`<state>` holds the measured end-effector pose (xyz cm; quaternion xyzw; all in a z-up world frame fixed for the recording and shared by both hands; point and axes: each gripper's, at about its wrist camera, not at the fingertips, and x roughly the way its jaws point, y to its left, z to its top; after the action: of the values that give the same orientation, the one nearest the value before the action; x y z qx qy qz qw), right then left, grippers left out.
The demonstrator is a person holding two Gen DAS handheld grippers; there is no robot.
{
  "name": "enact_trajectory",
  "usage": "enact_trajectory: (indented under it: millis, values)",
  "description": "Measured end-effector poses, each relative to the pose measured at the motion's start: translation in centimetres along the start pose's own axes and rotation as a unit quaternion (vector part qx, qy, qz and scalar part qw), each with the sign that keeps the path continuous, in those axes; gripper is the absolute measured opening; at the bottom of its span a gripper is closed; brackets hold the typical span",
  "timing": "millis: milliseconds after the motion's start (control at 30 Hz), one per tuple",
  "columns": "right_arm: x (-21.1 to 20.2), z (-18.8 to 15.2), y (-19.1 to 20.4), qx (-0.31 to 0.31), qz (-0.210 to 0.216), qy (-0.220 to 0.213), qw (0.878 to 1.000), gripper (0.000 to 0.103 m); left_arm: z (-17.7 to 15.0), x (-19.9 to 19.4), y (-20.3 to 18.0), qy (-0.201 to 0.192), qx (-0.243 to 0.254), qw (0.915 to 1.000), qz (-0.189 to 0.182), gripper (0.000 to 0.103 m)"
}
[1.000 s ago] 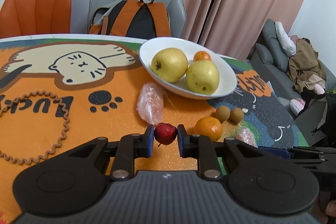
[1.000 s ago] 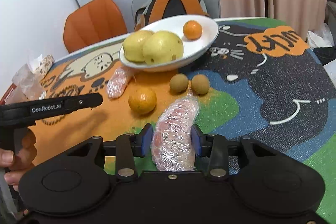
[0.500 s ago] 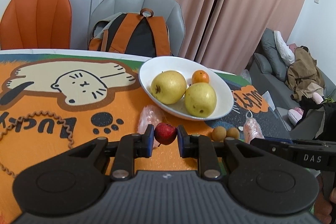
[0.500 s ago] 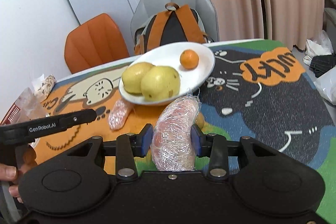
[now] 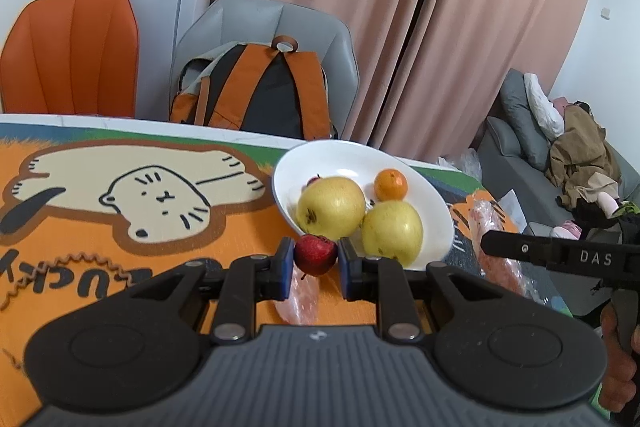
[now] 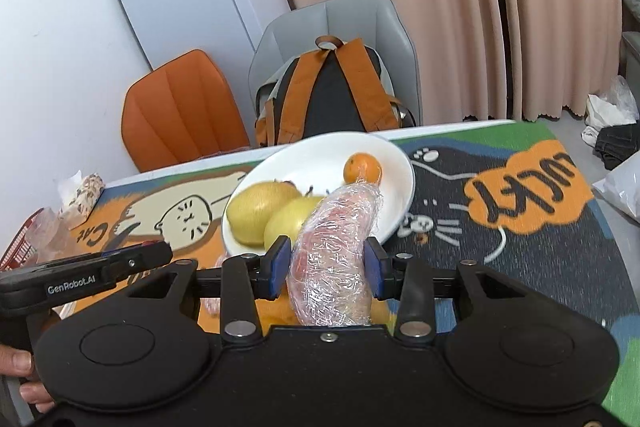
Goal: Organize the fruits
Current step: 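Carry the pomelo segment and jujube onto the white plate and release both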
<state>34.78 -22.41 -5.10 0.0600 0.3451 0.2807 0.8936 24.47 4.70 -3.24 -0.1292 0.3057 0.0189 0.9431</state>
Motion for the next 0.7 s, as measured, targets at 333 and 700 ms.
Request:
enact_trajectory:
  millis: [333, 700]
  values:
    - [2.8, 2.9, -1.1, 0.013, 0.0, -0.003, 1.0, 0.037, 1.9, 1.8, 0.5, -0.006, -0.004, 1.0, -0.001, 0.021]
    - [5.6, 4.9, -2.1, 0.032, -0.004, -0.009, 0.999, 0.039, 3.7, 3.7, 1.0, -0.006, -0.002, 1.0, 0.004, 0.021]
